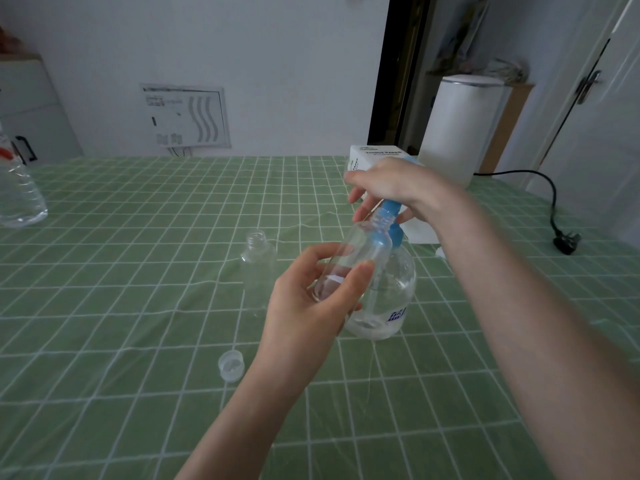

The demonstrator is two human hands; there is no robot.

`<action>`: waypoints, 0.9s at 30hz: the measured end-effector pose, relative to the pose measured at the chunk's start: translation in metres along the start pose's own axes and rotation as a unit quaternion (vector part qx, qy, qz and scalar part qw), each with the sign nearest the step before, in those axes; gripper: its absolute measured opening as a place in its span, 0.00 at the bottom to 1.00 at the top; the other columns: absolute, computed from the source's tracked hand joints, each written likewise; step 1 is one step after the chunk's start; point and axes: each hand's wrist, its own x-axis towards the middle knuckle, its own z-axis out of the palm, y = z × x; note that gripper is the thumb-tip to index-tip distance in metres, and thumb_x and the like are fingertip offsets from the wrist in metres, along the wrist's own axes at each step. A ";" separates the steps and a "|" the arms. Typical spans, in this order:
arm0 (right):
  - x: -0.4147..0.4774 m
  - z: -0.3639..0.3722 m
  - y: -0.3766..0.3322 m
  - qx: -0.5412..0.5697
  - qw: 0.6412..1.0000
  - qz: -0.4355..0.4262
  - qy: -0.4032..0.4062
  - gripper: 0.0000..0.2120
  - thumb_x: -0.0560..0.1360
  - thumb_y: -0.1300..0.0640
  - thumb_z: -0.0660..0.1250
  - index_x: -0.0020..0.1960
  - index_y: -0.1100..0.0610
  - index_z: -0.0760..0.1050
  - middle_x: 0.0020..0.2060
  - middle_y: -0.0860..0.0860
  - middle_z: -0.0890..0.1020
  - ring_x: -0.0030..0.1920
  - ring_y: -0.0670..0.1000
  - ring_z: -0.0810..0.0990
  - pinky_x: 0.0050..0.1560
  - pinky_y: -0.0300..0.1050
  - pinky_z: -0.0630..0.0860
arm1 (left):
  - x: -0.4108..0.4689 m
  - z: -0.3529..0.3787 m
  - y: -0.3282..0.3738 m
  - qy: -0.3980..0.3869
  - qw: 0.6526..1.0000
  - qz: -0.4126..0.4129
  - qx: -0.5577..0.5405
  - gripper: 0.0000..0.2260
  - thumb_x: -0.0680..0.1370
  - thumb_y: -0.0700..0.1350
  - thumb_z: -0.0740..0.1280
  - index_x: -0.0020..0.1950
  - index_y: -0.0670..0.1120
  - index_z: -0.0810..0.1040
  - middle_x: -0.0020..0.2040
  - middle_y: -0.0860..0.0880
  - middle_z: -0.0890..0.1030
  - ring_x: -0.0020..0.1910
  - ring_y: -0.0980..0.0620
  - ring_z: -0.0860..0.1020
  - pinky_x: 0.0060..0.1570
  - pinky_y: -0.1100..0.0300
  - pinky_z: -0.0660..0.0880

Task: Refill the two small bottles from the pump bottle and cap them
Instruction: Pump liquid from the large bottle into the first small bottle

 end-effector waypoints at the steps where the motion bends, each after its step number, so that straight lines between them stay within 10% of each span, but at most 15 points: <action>1: 0.001 0.001 -0.001 -0.011 1.000 -0.006 0.001 0.16 0.80 0.48 0.59 0.52 0.56 0.81 0.54 0.56 0.84 0.56 0.57 0.82 0.59 0.52 0.75 | 0.000 0.000 0.000 0.001 1.000 0.001 -0.001 0.14 0.65 0.53 0.70 0.48 0.51 0.79 0.36 0.56 0.83 0.31 0.58 0.81 0.26 0.71 0.70; 11: 0.001 0.006 0.001 -0.032 0.999 -0.027 -0.013 0.12 0.79 0.55 0.63 0.57 0.58 0.81 0.56 0.57 0.83 0.52 0.55 0.80 0.45 0.44 0.72 | -0.001 -0.001 -0.001 -0.002 1.000 -0.003 0.012 0.15 0.64 0.56 0.69 0.47 0.52 0.80 0.37 0.55 0.83 0.30 0.57 0.80 0.25 0.69 0.70; 19: 0.000 0.009 0.006 -0.009 1.000 -0.014 -0.008 0.09 0.78 0.53 0.62 0.49 0.55 0.80 0.56 0.57 0.82 0.58 0.58 0.80 0.52 0.49 0.75 | -0.002 -0.002 -0.003 0.000 1.000 -0.009 0.017 0.14 0.63 0.57 0.69 0.46 0.54 0.80 0.36 0.55 0.83 0.30 0.57 0.80 0.25 0.68 0.70; 27: 0.004 -0.003 0.004 0.029 0.997 -0.055 0.049 0.11 0.78 0.55 0.62 0.49 0.60 0.81 0.38 0.53 0.85 0.41 0.51 0.79 0.40 0.42 0.72 | -0.001 0.000 0.002 -0.001 1.000 -0.007 0.012 0.15 0.63 0.57 0.69 0.47 0.53 0.80 0.37 0.55 0.83 0.30 0.57 0.80 0.25 0.69 0.71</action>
